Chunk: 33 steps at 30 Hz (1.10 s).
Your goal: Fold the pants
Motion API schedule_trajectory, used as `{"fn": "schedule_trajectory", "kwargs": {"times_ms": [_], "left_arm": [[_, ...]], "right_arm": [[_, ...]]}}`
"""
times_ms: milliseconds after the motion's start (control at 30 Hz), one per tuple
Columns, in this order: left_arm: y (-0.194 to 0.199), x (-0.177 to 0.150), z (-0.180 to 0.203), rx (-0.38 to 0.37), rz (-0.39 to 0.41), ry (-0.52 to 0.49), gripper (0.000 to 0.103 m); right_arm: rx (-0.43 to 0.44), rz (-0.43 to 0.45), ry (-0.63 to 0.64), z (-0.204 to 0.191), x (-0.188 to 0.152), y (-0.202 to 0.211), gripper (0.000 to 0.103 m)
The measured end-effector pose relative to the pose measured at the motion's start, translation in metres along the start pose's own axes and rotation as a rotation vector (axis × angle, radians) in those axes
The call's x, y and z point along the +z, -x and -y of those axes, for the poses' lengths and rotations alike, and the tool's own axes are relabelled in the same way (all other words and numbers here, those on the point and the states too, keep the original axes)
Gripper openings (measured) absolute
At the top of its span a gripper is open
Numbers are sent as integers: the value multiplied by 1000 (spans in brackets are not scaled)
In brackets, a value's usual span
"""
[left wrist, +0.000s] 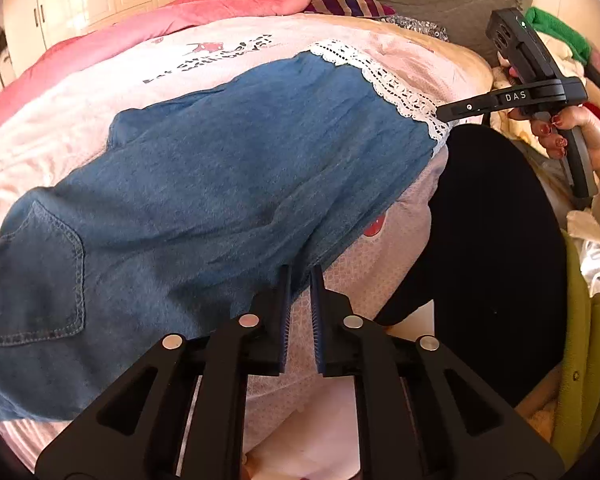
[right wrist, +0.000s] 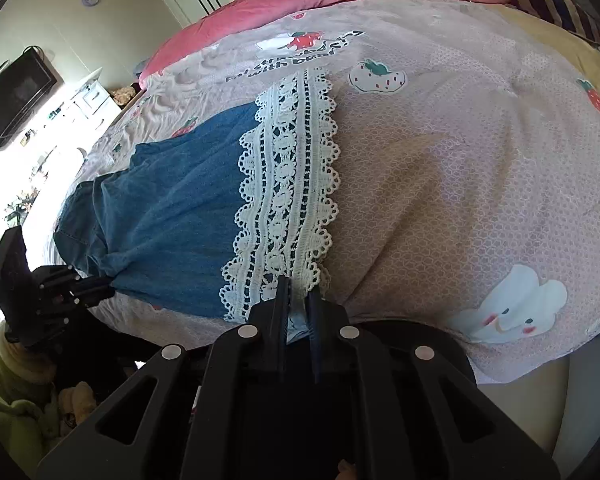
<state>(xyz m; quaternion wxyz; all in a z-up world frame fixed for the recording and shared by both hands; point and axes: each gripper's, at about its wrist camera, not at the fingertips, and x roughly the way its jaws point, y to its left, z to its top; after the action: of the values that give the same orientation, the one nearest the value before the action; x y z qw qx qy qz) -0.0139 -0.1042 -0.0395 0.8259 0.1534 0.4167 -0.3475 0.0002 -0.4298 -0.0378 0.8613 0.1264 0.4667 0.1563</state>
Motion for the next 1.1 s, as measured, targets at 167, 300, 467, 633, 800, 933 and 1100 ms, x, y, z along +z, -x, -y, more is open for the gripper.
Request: {"fn": "schedule_trajectory", "kwargs": {"times_ms": [167, 300, 467, 633, 800, 933, 1100], "left_arm": [[26, 0, -10, -53, 67, 42, 52], [46, -1, -29, 22, 112, 95, 52], [64, -1, -77, 161, 121, 243, 59], [57, -8, -109, 265, 58, 329, 62], [41, -25, -124, 281, 9, 385, 62], [43, -32, -131, 289, -10, 406, 57], [56, -46, -146, 271, 10, 441, 43]], "right_arm": [[-7, 72, 4, -8, 6, 25, 15], [-1, 117, 68, -32, 13, 36, 27], [-28, 137, 190, -74, 19, 31, 41], [-231, 115, 188, -64, 22, 22, 46], [-159, 129, 102, -47, 19, 27, 47], [-44, 70, 189, -78, 23, -1, 47], [-179, -96, 224, -71, 21, -55, 47]]}}
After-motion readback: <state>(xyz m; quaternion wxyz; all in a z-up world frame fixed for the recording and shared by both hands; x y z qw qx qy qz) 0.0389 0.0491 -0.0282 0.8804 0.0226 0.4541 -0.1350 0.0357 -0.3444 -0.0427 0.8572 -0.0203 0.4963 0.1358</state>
